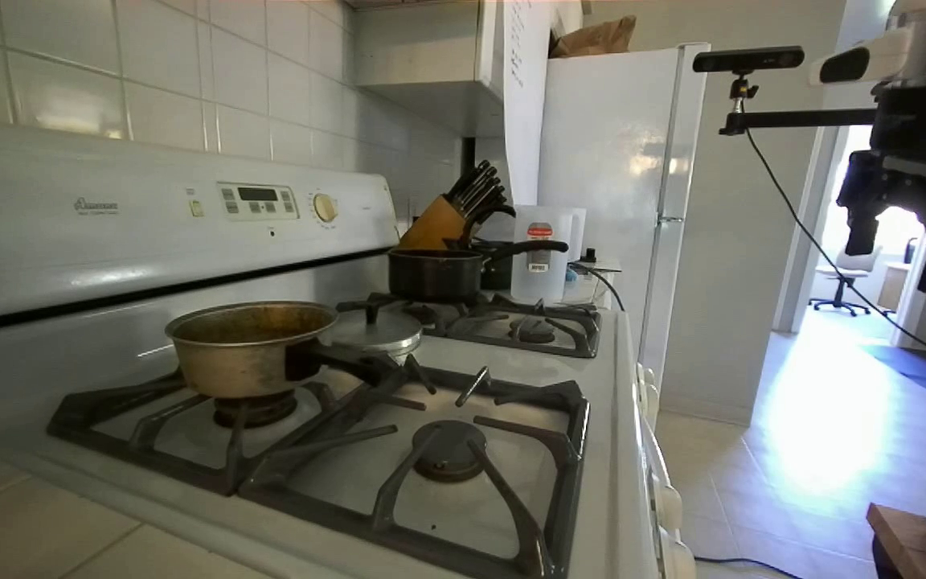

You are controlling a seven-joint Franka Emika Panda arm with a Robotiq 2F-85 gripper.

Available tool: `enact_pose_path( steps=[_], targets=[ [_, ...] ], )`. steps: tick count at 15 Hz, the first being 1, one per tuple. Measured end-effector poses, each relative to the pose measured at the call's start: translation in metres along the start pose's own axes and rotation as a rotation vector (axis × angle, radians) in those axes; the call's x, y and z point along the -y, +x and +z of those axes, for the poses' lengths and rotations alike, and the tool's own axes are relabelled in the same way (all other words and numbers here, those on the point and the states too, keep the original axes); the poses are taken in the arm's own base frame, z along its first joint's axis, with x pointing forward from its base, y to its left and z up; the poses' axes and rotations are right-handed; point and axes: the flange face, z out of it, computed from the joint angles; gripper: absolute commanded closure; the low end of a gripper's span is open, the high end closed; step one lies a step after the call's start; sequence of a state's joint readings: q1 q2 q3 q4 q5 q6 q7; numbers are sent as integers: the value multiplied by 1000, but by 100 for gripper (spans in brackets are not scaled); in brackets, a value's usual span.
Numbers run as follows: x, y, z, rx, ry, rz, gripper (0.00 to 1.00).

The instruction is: Use the wooden spoon to stir in the pot

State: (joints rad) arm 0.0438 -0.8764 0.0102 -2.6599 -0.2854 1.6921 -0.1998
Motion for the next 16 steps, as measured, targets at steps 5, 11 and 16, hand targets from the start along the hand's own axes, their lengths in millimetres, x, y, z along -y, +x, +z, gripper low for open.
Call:
enact_pose_path(
  steps=[5,11,16],
  targets=[
    [34,27,-37,-68,-26,38,0],
    [73,76,-29,-40,50,124,0],
    [160,109,-25,-86,192,167,0]
  ],
)
